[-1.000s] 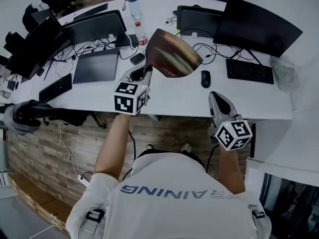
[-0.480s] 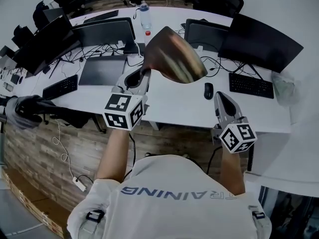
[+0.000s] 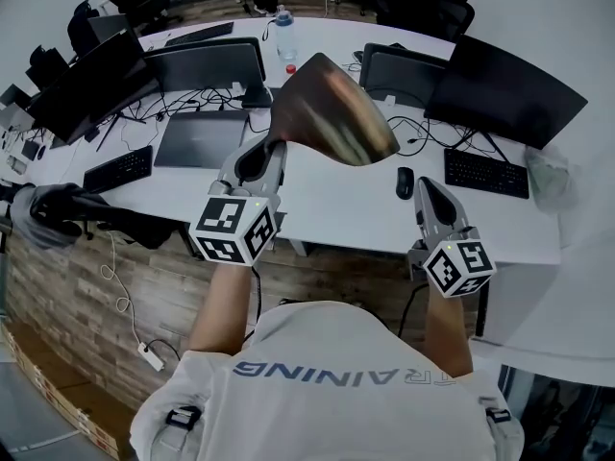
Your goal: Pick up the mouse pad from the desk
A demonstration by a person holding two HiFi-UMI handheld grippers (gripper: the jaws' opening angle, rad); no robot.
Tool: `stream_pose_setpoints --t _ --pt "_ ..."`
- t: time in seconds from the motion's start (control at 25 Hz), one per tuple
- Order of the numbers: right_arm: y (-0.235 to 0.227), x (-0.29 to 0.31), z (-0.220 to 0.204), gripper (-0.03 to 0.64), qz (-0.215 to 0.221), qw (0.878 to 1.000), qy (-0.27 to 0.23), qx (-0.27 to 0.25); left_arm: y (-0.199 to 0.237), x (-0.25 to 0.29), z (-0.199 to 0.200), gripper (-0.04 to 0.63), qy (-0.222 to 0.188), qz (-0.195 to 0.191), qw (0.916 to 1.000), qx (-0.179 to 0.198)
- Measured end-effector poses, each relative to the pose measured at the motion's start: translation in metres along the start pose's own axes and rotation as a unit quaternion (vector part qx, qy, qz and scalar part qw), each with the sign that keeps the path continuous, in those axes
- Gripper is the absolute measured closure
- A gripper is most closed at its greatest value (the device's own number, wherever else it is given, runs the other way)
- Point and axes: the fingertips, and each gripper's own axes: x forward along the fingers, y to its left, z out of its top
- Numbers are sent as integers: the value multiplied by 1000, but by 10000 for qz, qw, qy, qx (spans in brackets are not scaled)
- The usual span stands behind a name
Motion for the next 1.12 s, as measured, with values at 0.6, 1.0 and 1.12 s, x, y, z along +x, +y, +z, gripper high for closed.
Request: stream_pose_setpoints --t 0.6,1.0,1.12 --pt "-2 0 -1 604 -23 9998 65 -201 -5 3 -5 565 13 -75 9999 -73" --pt "12 -4 -3 604 103 9996 121 -219 -8 -7 -4 565 17 -122 9999 -120" --pt "15 -6 -4 604 111 9996 117 -230 -8 -11 -3 565 8 -135 9998 -144"
